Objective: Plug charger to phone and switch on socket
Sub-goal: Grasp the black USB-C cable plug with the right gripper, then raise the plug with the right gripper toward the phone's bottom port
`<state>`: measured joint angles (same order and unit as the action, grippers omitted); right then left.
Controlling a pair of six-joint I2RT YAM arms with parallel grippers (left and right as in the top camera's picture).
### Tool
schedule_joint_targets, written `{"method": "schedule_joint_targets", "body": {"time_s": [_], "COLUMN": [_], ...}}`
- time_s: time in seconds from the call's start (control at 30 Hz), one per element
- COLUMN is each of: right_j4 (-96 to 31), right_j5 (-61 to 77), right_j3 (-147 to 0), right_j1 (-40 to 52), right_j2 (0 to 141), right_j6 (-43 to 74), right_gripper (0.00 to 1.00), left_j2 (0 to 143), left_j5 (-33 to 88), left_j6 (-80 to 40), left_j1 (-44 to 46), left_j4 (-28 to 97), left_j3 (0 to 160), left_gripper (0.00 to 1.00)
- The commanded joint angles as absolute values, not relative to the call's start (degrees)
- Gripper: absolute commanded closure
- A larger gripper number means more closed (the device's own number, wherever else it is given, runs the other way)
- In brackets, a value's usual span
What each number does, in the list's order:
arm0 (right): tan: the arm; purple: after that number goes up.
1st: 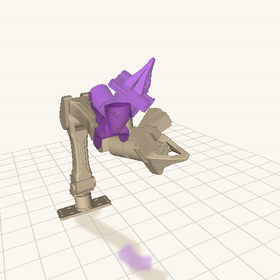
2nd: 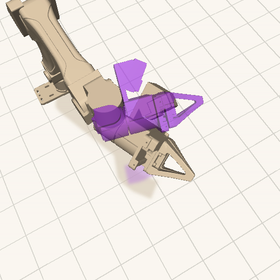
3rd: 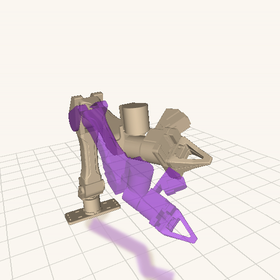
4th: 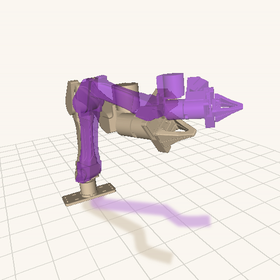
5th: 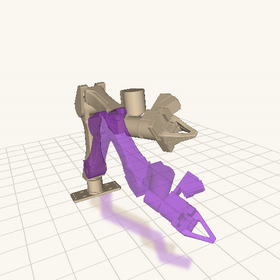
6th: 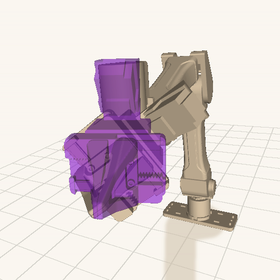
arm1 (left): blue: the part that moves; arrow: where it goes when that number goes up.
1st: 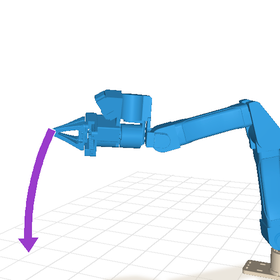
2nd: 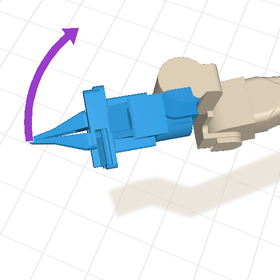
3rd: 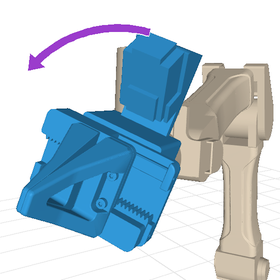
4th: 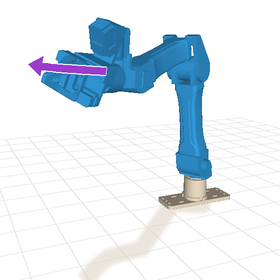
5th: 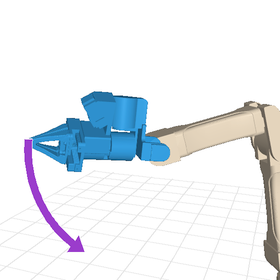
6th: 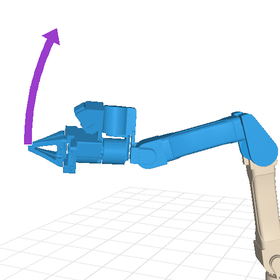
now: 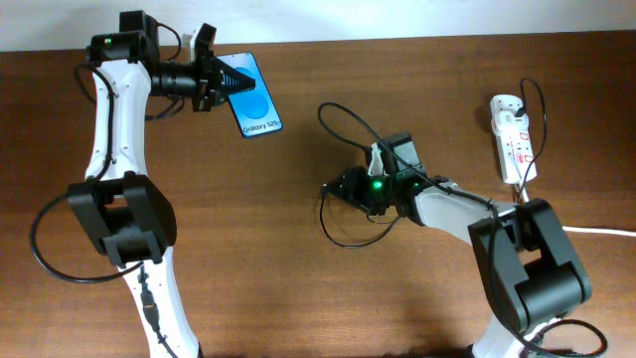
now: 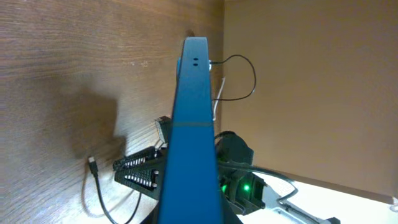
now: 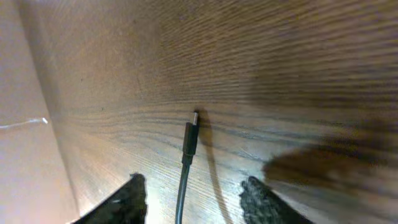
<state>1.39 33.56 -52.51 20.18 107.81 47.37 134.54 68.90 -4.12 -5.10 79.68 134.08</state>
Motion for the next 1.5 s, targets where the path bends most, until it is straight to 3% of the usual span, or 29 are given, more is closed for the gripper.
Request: {"method": "schedule_joint_targets", "body": {"time_s": [0.0, 0.27, 0.37, 0.4, 0.47, 0.6, 0.73, 0.8, 1.03, 1.47], "right_j4": [3.5, 9.5, 9.9, 10.1, 10.6, 10.4, 3.0, 1.5, 10.4, 18.7], "right_j5": [35.3, 33.1, 32.3, 32.5, 34.1, 42.2, 48.7, 48.7, 52.2, 48.0], "right_j3": [-53.6, -53.6, -53.6, -53.6, -53.6, -53.6, -53.6, -53.6, -53.6, -53.6], "right_j1": [22.5, 24.7, 24.7, 24.7, 24.6, 21.3, 18.0, 19.6, 24.5, 26.0], "right_j2": [110.0, 115.3, 115.7, 115.7, 114.6, 99.6, 83.3, 79.8, 80.2, 86.0], "right_j6": [49.0, 50.0, 50.0, 50.1, 50.0, 37.8, 36.8, 38.2, 59.0, 60.3], "right_gripper": [0.55, 0.66, 0.8, 0.96, 0.96, 0.96, 0.96, 0.96, 0.96, 0.96], "left_j2": [133.8, 133.8, 133.8, 133.8, 133.8, 133.8, 133.8, 133.8, 133.8, 133.8], "left_j5": [69.2, 69.2, 69.2, 69.2, 69.2, 65.3, 79.8, 81.3, 90.2, 90.2], "left_j6": [-2.9, -2.9, -2.9, -2.9, -2.9, -2.9, 3.1, 3.1, 7.2, 6.7], "left_j1": [-4.7, -4.4, -4.4, -4.4, -4.4, -4.4, -4.4, -4.0, 0.8, 3.0], "left_j4": [79.8, 79.8, 80.2, 80.7, 81.6, 82.1, 82.2, 82.4, 80.3, 80.9], "left_j3": [134.7, 134.7, 134.7, 134.7, 134.7, 134.7, 134.7, 134.7, 134.7, 134.7], "left_gripper": [1.0, 1.0, 1.0, 1.0, 1.0, 1.0, 1.0, 1.0, 1.0, 1.0]}}
